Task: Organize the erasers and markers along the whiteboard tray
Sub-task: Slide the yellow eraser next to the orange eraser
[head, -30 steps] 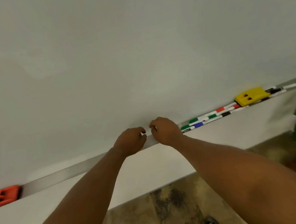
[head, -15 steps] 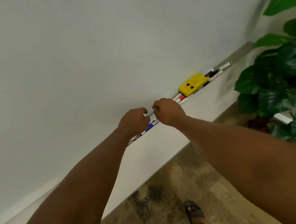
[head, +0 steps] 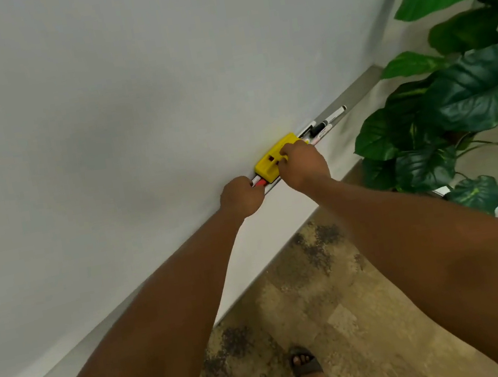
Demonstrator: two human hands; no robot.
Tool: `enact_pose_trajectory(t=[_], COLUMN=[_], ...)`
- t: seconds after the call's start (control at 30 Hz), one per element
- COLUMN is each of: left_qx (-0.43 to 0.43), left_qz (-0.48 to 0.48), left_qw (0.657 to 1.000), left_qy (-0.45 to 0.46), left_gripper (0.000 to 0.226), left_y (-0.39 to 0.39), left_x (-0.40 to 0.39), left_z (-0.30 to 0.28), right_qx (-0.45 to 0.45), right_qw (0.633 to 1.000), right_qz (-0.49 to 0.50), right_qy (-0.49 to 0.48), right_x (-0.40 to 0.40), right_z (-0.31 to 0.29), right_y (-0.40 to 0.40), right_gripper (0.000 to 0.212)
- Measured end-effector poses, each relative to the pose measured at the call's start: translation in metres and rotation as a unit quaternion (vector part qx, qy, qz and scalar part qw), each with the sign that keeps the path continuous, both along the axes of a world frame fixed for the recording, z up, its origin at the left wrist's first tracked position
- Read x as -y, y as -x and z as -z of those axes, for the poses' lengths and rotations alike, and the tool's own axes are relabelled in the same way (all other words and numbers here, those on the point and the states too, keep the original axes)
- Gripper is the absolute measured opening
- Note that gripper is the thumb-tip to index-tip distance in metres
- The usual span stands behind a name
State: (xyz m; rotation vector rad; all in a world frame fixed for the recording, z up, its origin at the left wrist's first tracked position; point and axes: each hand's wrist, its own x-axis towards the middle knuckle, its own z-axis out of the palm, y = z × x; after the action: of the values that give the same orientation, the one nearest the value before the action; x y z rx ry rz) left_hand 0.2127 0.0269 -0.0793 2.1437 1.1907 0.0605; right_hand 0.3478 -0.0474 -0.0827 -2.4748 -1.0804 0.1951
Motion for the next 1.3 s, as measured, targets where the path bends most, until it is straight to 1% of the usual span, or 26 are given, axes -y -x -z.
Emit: enact_pose_trajectory(t=[0.1, 0.17, 0.3, 0.4, 0.53, 0.67, 0.73, 0.8, 0.87, 0.97, 1.13, 1.3], left_qx=[0.042, 0.072, 0.111, 0.122, 0.131, 0.121, 0.129, 0.153, 0.170, 0.181, 0.208, 0.206], left_qz=[-0.056, -0.098, -0.140, -0.164, -0.185, -0.184, -0.191, -0.207, -0.218, -0.231, -0.265, -0.294], left_qw=[0.995, 0.986, 0.975, 0.968, 0.958, 0.958, 0.954, 0.944, 0.940, 0.939, 0.932, 0.929], left_qy=[0.073, 0.112, 0.133, 0.148, 0.174, 0.181, 0.192, 0.205, 0.202, 0.180, 0.134, 0.090], left_gripper=[0.033, 0.028, 0.021, 0.020, 0.018, 0.031, 0.032, 0.026, 0.020, 0.020, 0.026, 0.022], left_y=[-0.017, -0.025, -0.035, -0.042, -0.045, -0.041, -0.037, -0.025, -0.020, 0.010, 0.079, 0.166], left_x=[-0.001, -0.002, -0.005, -0.006, -0.001, 0.000, 0.002, 0.006, 0.006, 0.009, 0.015, 0.020], left_z=[0.011, 0.017, 0.026, 0.027, 0.016, 0.016, 0.012, 0.006, 0.007, 0.003, -0.002, -0.012], right_qx=[-0.012, -0.039, -0.113, -0.142, -0.157, -0.170, -0.162, -0.150, -0.149, -0.150, -0.169, -0.190], right_qw=[0.999, 0.998, 0.991, 0.987, 0.983, 0.975, 0.975, 0.976, 0.974, 0.974, 0.972, 0.970], right_qz=[0.037, 0.052, 0.069, 0.071, 0.083, 0.117, 0.120, 0.118, 0.131, 0.132, 0.107, 0.053], right_qy=[0.006, 0.000, -0.014, -0.034, -0.055, -0.083, -0.096, -0.102, -0.105, -0.111, -0.124, -0.139], right_x=[-0.002, -0.005, -0.014, -0.019, -0.021, -0.020, -0.018, -0.014, -0.011, -0.004, 0.003, 0.003], right_z=[0.008, 0.013, 0.021, 0.026, 0.029, 0.026, 0.022, 0.018, 0.019, 0.015, 0.006, -0.003], right_y=[-0.024, -0.038, -0.058, -0.063, -0.065, -0.060, -0.055, -0.042, -0.038, -0.009, 0.061, 0.142], right_gripper=[0.037, 0.039, 0.047, 0.047, 0.036, 0.022, 0.015, 0.015, 0.024, 0.037, 0.038, 0.035])
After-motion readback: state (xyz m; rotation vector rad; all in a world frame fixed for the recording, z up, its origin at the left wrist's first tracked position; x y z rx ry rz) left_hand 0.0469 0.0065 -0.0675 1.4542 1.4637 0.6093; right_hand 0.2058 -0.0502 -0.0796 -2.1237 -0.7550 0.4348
